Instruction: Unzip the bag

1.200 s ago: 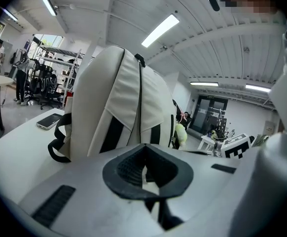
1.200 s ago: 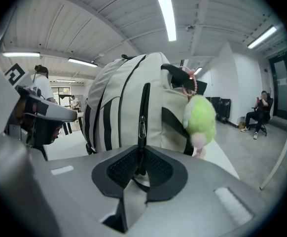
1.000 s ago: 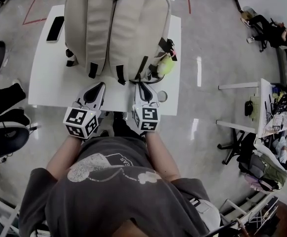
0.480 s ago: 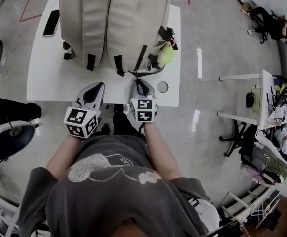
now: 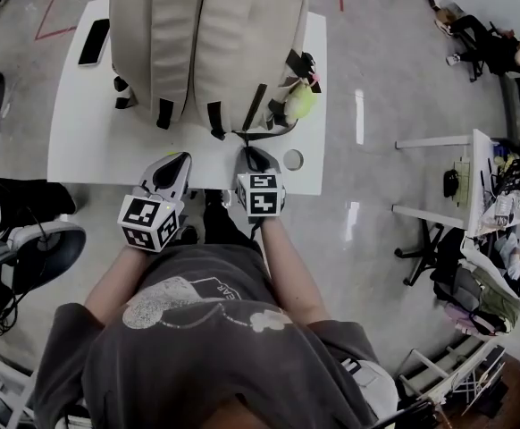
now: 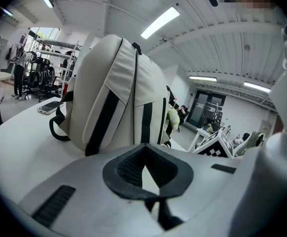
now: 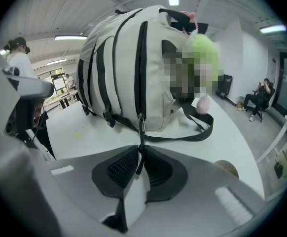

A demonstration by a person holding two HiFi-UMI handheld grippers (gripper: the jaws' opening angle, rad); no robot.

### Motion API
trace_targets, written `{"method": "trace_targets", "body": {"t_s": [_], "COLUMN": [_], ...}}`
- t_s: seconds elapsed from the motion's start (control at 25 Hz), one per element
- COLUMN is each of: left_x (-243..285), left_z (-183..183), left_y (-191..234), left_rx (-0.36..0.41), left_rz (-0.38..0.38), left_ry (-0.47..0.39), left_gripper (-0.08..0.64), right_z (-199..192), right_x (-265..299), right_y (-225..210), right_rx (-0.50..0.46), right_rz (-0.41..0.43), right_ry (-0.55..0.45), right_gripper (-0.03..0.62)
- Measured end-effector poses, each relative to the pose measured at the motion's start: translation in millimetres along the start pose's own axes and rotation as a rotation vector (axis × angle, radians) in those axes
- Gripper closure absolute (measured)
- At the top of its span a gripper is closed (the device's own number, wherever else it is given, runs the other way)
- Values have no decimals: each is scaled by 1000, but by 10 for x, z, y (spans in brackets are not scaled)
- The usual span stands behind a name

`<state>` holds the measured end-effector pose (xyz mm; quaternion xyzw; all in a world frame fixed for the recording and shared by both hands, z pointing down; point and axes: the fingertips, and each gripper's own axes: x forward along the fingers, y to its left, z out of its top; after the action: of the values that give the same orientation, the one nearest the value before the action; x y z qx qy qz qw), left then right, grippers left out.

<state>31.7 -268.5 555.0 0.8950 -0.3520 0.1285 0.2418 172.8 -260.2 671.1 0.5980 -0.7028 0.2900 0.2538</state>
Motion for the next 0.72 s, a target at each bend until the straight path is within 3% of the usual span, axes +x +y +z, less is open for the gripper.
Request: {"method": "trace_targets", "body": {"t_s": [0.16,0.48,0.72], "left_x": [-29,-155,-377], "left_z": [48,127,154], "left_y": [24,11,-60], "left_rx": [-1,5,19], "left_rz": [3,0,-12], "left_ry": [-15,-48,-77], "left_gripper": [554,554,554], "right_z": [39,110,259], "right_x": [-70,-338,-667], "right_y": [-77,-165,-89], "right_rx": [66,92,106], "right_rz": [-6,-57,-85], "right_ry": [-63,-135,-224], "right_gripper": [551,512,537]}}
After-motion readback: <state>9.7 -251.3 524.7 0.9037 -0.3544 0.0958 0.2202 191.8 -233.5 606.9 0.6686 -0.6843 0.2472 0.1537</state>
